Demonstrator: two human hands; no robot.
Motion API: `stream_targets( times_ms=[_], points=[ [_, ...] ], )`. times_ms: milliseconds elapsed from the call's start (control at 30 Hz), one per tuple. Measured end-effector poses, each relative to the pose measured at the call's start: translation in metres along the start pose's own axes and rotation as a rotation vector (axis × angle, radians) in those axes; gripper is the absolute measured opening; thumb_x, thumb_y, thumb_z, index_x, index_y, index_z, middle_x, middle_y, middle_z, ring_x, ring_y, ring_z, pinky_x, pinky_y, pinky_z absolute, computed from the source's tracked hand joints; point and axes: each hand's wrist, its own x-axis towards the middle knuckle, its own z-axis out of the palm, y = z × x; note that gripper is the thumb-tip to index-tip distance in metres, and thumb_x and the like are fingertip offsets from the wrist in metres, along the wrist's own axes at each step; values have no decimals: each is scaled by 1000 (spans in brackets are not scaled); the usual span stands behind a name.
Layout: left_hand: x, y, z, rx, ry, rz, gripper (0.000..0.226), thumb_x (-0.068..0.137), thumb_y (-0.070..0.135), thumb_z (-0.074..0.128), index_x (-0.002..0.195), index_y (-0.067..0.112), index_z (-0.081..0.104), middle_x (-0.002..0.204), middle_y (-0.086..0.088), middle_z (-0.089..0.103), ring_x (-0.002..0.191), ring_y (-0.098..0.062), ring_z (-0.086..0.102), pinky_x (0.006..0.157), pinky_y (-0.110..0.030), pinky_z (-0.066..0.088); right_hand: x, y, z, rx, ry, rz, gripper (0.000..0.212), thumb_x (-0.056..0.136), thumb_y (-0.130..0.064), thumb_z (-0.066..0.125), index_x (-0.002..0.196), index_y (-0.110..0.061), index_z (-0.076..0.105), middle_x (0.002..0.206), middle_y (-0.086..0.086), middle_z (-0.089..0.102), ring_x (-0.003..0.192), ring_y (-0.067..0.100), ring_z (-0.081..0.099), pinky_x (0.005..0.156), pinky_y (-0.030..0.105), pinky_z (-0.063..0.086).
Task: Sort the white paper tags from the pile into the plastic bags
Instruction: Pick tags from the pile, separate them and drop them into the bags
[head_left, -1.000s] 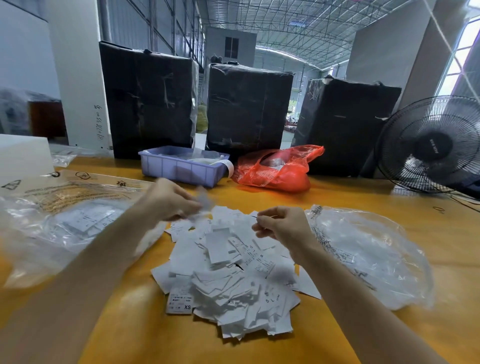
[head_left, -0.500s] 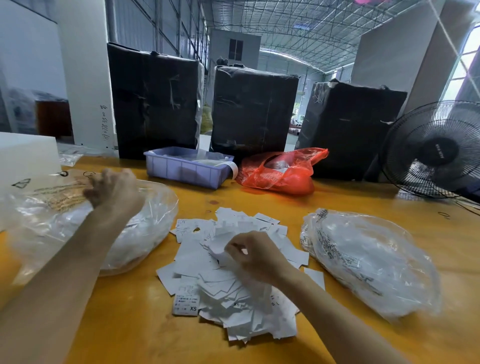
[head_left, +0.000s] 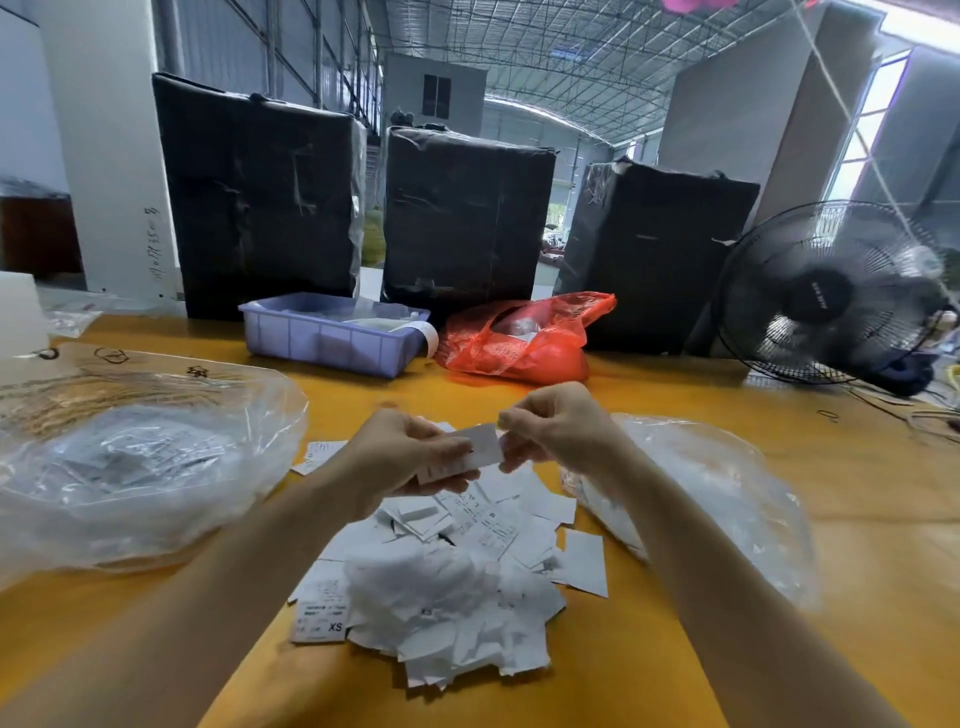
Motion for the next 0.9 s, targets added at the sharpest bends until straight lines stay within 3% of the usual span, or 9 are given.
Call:
stream_targets(
  times_ms=[133, 200, 267, 333, 433, 533, 600, 800, 900],
  points=[
    [0, -2, 6, -17, -4, -54, 11, 86, -5, 61, 92, 2, 67, 87, -17, 73, 70, -18, 72, 59, -21, 57, 8, 31, -73, -605, 255, 172, 15, 90, -6, 58, 80, 0, 67, 69, 8, 71, 63, 17, 70, 70, 35, 59],
    [0, -4, 6, -26, 26, -74, 21, 83, -15, 58, 95, 1, 65, 92, -22, 70, 68, -19, 72, 60, -21, 57, 2, 55, -97, -850, 202, 349, 11, 86, -10, 66, 83, 1, 67, 73, 8, 69, 70, 19, 68, 77, 36, 58],
    [2, -6, 8, -33, 68, -82, 25, 83, -18, 55, 95, 2, 64, 92, -21, 66, 61, -18, 70, 58, -21, 58, -5, 74, -102, -921, 28, 508, 28, 80, -29, 75, 71, -8, 59, 68, 2, 59, 67, 16, 57, 75, 28, 53],
    [3, -9, 7, -17, 116, -87, 26, 82, -18, 56, 97, 3, 63, 89, -18, 63, 57, -18, 67, 56, -21, 58, -9, 86, -97, -865, -44, 551, 36, 73, -39, 78, 71, -9, 59, 69, 1, 57, 68, 16, 53, 73, 28, 49],
    [4, -12, 4, 39, 174, -75, 29, 83, -18, 57, 100, 4, 63, 90, -16, 59, 59, -22, 63, 50, -19, 55, -4, 96, -95, -731, 104, 455, 31, 70, -27, 83, 88, -3, 73, 86, 8, 72, 81, 21, 66, 79, 33, 54],
    [6, -13, 0, 41, 225, -53, 28, 78, -17, 64, 92, 7, 61, 86, -17, 63, 58, -22, 65, 46, -19, 54, -3, 99, -99, -619, 234, 417, 14, 73, -19, 80, 73, -7, 75, 64, 2, 69, 58, 11, 63, 59, 25, 54],
    [8, -13, -1, 35, 257, -27, 28, 73, -14, 71, 87, 8, 59, 78, -16, 67, 57, -20, 66, 47, -19, 53, -2, 100, -104, -571, 267, 416, 18, 79, -19, 76, 64, -10, 71, 52, -2, 63, 48, 8, 57, 51, 21, 47],
    [9, -13, 0, -12, 262, 74, 4, 79, 2, 72, 79, 6, 70, 65, -7, 62, 59, -19, 48, 57, -24, 42, -4, 87, -111, -326, 329, 356, 7, 76, -3, 71, 77, 3, 73, 77, 14, 69, 68, 18, 62, 73, 34, 57],
    [8, -10, 4, -47, 251, 82, 8, 83, 13, 70, 84, 5, 70, 70, -8, 63, 63, -19, 46, 60, -24, 41, -8, 71, -114, -188, 362, 284, 2, 72, 3, 72, 72, 5, 71, 76, 19, 71, 67, 21, 66, 66, 31, 58]
  ],
)
